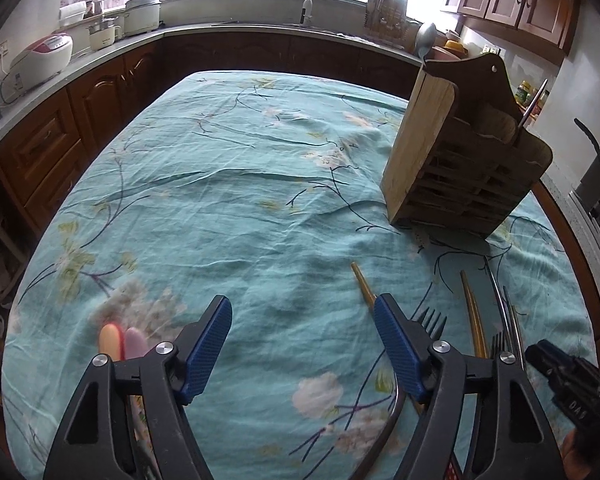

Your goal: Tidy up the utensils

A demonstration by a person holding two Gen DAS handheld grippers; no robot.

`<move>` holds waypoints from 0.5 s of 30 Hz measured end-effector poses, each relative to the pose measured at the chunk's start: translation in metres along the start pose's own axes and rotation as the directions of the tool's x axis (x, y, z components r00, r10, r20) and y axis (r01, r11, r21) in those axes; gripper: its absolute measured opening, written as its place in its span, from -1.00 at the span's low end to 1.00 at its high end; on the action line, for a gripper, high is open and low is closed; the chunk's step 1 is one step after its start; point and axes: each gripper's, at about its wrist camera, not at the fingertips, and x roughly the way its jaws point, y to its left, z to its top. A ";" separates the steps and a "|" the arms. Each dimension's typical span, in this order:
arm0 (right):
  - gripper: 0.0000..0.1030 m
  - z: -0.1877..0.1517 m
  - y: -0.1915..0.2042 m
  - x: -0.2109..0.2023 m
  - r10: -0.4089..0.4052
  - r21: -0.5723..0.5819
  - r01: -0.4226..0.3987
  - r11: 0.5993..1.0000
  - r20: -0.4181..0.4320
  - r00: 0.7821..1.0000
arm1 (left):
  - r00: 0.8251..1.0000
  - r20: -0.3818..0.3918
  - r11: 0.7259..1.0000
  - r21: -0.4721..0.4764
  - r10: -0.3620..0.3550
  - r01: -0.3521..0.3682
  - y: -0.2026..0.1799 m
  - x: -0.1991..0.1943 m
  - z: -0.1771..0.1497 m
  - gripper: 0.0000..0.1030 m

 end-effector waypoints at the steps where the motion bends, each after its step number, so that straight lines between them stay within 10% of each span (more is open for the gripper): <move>1: -0.33 0.000 0.002 0.004 -0.010 -0.010 0.010 1.000 -0.015 1.000 | 1.000 -0.006 1.000 0.002 0.000 0.000 -0.001 0.004 0.001 0.36; 15: -0.66 0.016 0.026 0.030 -0.061 -0.143 0.051 0.988 -0.061 0.996 | 0.995 -0.097 0.998 0.054 -0.023 0.028 -0.019 0.066 0.015 -0.21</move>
